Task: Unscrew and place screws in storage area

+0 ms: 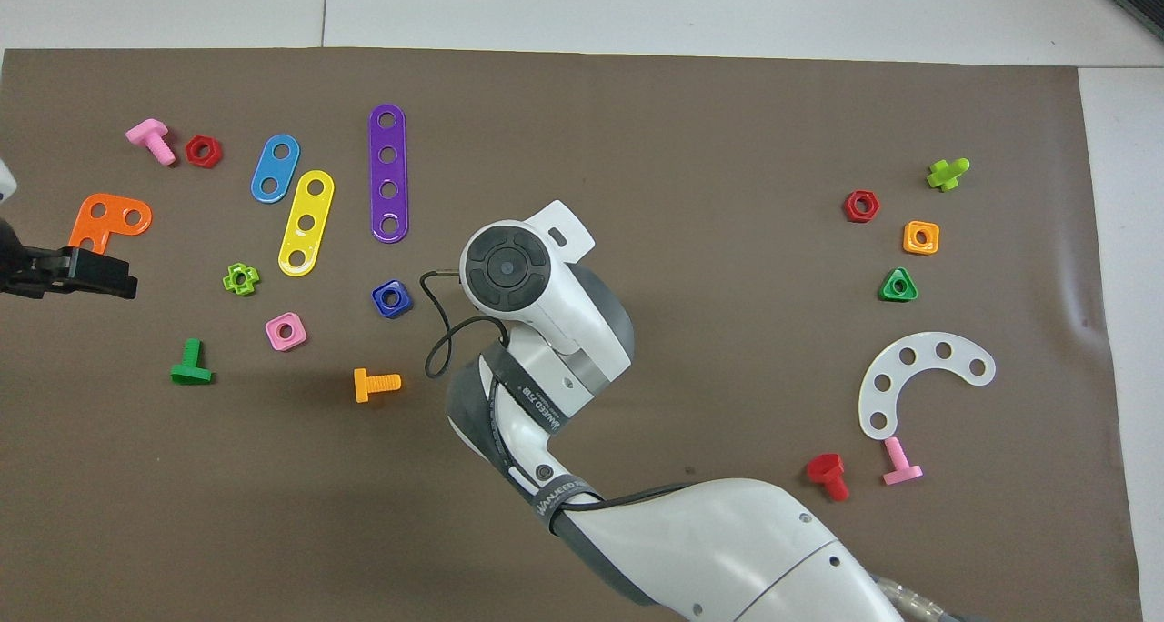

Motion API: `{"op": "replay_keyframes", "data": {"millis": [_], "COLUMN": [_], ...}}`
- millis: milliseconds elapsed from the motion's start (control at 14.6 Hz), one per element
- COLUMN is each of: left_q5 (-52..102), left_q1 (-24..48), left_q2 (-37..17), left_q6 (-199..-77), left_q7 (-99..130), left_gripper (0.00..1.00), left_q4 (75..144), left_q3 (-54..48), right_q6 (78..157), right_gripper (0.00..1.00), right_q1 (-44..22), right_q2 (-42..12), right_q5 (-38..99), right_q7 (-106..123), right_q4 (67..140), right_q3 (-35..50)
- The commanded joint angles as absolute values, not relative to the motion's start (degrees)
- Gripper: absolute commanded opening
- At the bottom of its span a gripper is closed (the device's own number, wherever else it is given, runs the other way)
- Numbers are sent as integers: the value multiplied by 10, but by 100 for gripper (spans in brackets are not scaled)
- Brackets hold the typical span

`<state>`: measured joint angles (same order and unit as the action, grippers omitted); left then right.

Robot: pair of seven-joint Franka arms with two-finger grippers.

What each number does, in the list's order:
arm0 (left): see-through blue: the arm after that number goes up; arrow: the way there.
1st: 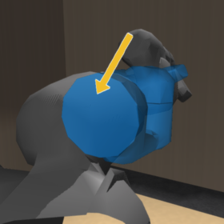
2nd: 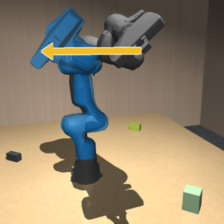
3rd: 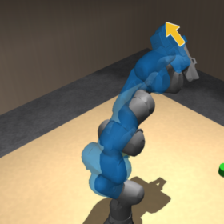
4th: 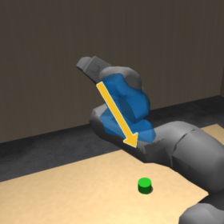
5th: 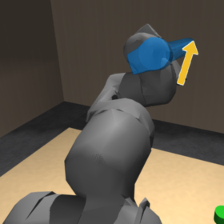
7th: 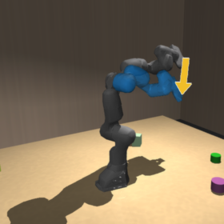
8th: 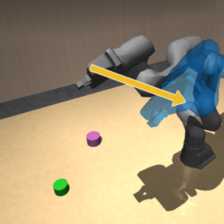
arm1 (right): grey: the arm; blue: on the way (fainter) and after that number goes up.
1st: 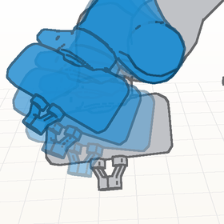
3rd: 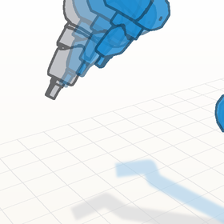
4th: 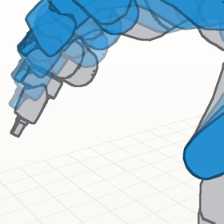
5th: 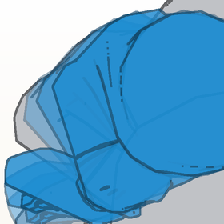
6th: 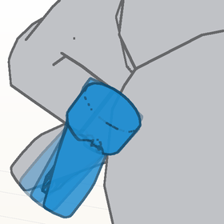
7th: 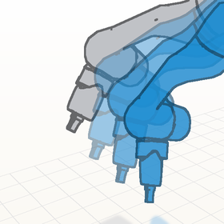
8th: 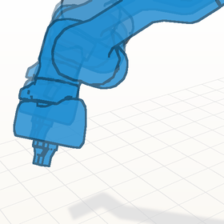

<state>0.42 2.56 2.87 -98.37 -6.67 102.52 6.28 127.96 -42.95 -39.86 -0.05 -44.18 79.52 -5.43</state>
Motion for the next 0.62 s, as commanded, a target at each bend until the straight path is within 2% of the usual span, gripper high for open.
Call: {"op": "replay_keyframes", "data": {"millis": [0,69,137,206,549], "left_q5": [-23,-23,-23,-23,-23], "left_q1": [33,33,34,35,37], "left_q2": [59,66,68,69,70], "left_q6": [-973,-973,-973,-972,-978], "left_q7": [-38,-37,-37,-30,-11], "left_gripper": [100,100,100,100,100], "left_q4": [1038,1039,1039,1040,1040], "left_q3": [62,62,61,59,53], "right_q6": [1290,1290,1291,1290,1281], "right_gripper": [40,36,22,0,0], "right_q1": [-431,-432,-432,-432,-437], "right_q2": [-388,-388,-388,-388,-388], "right_q5": [11,11,11,11,9], "right_q7": [-423,-423,-423,-422,-405], "right_q4": [812,812,812,812,802], "right_q3": [-56,-56,-56,-56,-57]}}
